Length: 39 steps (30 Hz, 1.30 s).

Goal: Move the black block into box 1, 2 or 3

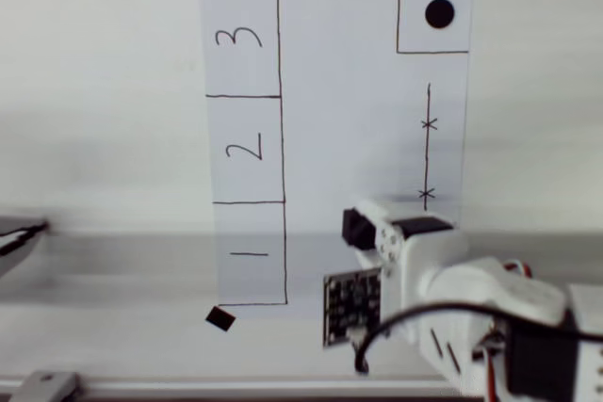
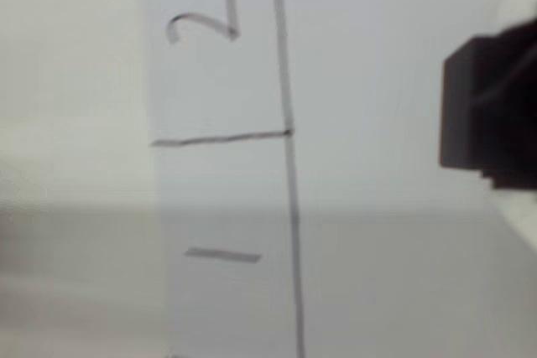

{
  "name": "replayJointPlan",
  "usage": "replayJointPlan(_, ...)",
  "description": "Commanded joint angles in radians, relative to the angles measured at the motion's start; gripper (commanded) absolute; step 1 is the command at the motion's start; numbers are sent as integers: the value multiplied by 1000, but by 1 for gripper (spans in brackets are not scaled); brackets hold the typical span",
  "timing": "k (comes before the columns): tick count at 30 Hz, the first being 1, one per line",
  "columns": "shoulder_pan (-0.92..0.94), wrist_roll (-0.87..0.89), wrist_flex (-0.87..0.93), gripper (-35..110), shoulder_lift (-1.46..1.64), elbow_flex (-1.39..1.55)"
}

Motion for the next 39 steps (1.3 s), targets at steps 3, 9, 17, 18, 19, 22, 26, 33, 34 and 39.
replayJointPlan(3, -60, 20, -9, 0, 18, -156)
replayJointPlan(9, -83, 12, 5, 0, -121, -313)
replayJointPlan(17, -75, 11, 94, 0, -344, -617)
replayJointPlan(18, -74, 15, 94, 0, -365, -644)
replayJointPlan(19, -72, 18, 95, 0, -387, -672)
replayJointPlan(22, -69, 18, 95, 0, -445, -744)
replayJointPlan(26, -64, 18, 95, 0, -506, -828)
replayJointPlan(33, -55, 15, 94, 0, -630, -988)
replayJointPlan(34, -54, 14, 94, 0, -640, -997)
replayJointPlan(39, -49, 2, 89, 0, -676, -1022)
